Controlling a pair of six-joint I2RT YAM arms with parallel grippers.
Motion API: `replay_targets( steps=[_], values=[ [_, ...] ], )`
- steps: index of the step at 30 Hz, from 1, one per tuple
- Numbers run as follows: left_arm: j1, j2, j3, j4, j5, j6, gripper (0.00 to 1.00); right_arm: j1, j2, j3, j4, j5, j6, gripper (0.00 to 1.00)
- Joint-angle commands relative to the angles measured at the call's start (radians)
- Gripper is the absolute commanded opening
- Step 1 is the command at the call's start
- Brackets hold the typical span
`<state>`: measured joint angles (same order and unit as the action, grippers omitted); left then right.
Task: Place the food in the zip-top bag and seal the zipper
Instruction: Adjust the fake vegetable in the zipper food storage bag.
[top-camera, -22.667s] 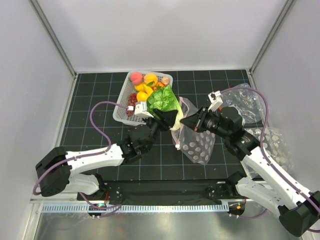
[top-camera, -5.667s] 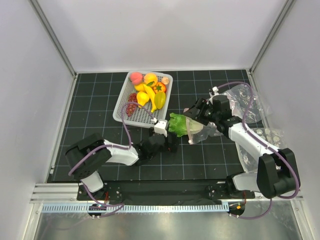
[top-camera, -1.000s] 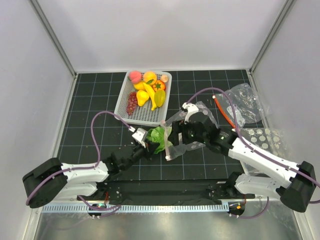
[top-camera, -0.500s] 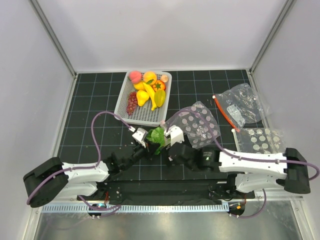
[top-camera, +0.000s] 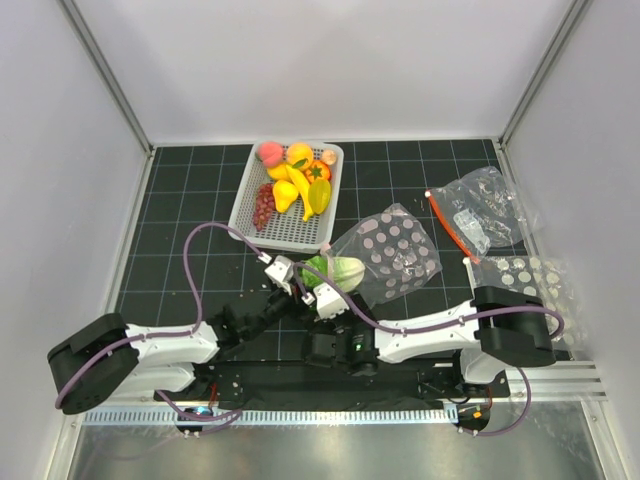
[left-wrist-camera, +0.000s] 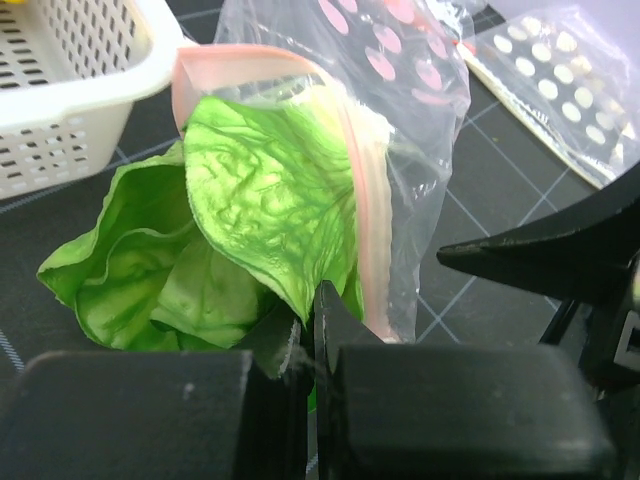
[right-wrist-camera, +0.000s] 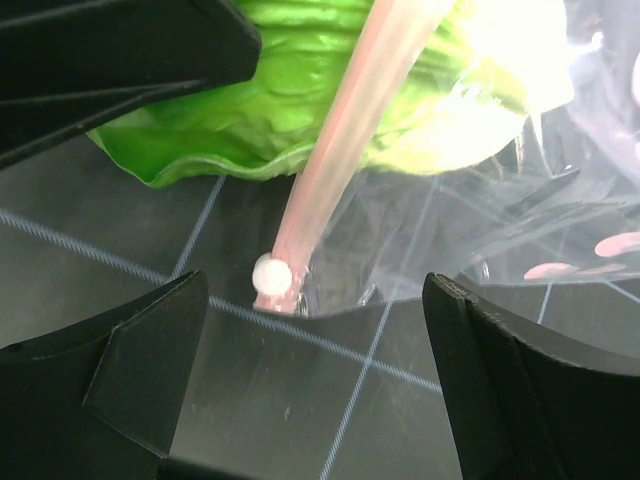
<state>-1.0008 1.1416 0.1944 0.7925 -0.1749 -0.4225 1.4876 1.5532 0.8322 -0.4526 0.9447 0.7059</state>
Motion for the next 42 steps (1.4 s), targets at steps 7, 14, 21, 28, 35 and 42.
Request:
replay_targets(
  steps=[7, 14, 21, 28, 35, 42],
  values=[
    [0.004, -0.071, 0.017, 0.034, -0.008, 0.008, 0.00, -0.003, 0.082, 0.001, 0.216, 0.138, -0.043, 0.94],
    [0.002, -0.066, 0.023, 0.033, 0.006, 0.007, 0.00, -0.001, 0.153, 0.024, 0.202, 0.186, -0.028, 0.83],
    [0.004, -0.046, 0.031, 0.033, 0.012, 0.007, 0.00, 0.000, 0.202, -0.016, 0.281, 0.192, -0.032, 0.86],
    [0.005, 0.003, 0.036, 0.060, 0.014, -0.002, 0.00, -0.056, 0.159, -0.105, 0.446, 0.088, -0.040, 0.77],
    [0.005, 0.038, 0.048, 0.074, 0.026, -0.009, 0.00, -0.086, 0.142, -0.218, 0.649, 0.063, -0.080, 0.37],
    [0.005, 0.035, 0.054, 0.074, 0.048, -0.012, 0.00, -0.073, 0.094, -0.309, 0.833, 0.029, -0.160, 0.02]
  ],
)
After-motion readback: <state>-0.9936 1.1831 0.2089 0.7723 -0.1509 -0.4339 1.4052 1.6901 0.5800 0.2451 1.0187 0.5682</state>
